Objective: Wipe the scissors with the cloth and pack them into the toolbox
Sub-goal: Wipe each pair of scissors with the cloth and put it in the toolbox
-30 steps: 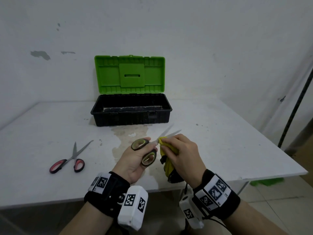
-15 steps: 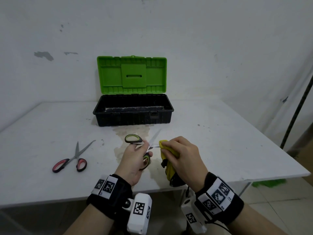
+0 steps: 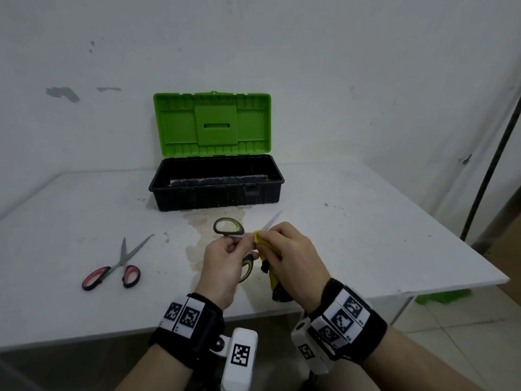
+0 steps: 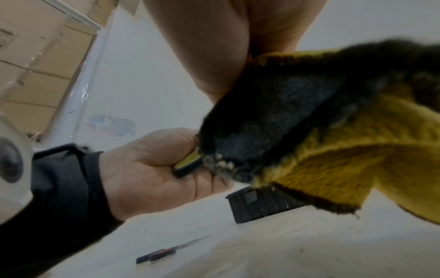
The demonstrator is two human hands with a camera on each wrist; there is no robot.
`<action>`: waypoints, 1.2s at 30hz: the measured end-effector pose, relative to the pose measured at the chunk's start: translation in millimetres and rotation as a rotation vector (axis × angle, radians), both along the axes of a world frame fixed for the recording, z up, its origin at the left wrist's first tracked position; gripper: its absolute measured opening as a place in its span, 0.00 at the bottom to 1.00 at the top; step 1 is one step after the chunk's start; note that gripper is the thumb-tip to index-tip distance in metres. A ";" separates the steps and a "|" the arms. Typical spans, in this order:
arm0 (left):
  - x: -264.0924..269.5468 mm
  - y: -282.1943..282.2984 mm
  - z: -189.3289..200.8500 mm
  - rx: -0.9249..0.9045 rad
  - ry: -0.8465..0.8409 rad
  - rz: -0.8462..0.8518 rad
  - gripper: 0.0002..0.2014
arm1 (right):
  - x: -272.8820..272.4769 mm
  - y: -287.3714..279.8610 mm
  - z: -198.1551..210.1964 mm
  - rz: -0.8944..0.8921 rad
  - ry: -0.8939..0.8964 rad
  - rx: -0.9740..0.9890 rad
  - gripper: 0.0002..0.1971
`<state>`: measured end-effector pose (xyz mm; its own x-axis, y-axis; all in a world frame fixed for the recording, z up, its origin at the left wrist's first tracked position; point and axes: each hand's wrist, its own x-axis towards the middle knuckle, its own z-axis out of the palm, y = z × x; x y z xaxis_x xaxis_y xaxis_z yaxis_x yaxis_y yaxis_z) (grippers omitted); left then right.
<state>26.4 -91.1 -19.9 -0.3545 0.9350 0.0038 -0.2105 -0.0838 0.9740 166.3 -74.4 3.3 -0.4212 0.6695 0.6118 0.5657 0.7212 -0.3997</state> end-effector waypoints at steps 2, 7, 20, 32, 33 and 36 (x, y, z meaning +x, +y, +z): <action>-0.9 -0.7 -1.1 -0.007 0.030 -0.002 0.08 | 2.7 2.8 4.1 -0.027 -0.014 0.002 0.09; -0.3 -4.0 -0.3 -0.033 0.057 0.008 0.06 | 22.6 34.3 22.8 -0.218 0.033 -0.118 0.10; 4.7 -7.6 4.1 0.005 0.097 -0.011 0.08 | 7.3 0.6 10.7 -0.045 -0.011 -0.033 0.08; 0.5 -5.4 8.3 -0.011 0.088 0.053 0.07 | 22.0 7.4 37.9 -0.137 0.038 -0.013 0.07; 1.6 -4.9 8.7 -0.011 0.088 0.047 0.07 | 16.2 -0.4 34.2 -0.097 0.004 -0.020 0.08; 5.6 -5.0 8.9 -0.001 0.096 0.028 0.08 | 6.2 -6.3 20.4 -0.044 -0.036 -0.053 0.08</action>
